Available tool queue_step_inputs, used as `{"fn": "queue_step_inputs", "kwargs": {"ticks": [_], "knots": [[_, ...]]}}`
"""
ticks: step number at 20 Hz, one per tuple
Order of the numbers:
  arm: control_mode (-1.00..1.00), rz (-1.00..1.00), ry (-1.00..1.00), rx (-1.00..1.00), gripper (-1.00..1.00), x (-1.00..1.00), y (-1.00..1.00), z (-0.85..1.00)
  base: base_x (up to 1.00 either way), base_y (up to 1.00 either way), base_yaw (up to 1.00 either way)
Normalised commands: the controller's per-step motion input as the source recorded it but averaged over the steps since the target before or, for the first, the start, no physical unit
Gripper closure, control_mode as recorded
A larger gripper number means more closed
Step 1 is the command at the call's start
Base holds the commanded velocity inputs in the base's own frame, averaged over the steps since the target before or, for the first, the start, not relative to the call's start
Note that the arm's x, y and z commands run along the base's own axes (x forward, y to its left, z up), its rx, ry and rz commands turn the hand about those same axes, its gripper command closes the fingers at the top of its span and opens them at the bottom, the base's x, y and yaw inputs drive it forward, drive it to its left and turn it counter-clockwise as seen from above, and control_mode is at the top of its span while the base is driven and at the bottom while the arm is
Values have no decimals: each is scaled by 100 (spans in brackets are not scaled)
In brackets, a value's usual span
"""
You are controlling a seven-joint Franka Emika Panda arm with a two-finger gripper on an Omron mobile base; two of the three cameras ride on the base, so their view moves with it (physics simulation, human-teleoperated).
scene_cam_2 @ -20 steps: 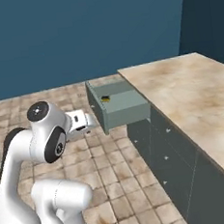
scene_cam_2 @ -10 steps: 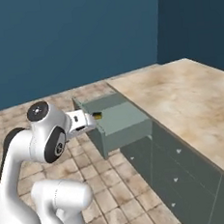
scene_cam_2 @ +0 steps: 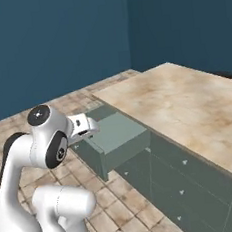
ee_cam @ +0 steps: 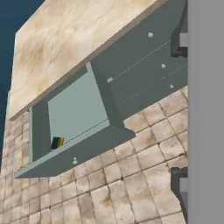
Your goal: Restock the sink supplies by placing the sponge and soap dispenser on the counter and next to the sink. Make sure the soap dispenser is upright.
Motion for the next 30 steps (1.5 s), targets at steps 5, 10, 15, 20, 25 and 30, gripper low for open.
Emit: {"fn": "queue_step_inputs", "kwargs": {"ticks": [5,10,15,20,25,30], "knots": [[100,0,0,0,-100,0,0,0,28,62,-39],[100,0,0,0,-100,0,0,0,22,77,-39],[100,0,0,0,-100,0,0,0,13,76,-34],[100,0,0,0,-100,0,0,0,16,85,-33],[100,0,0,0,-100,0,0,0,8,78,-32],[100,0,0,0,-100,0,0,0,6,59,-29]]}}
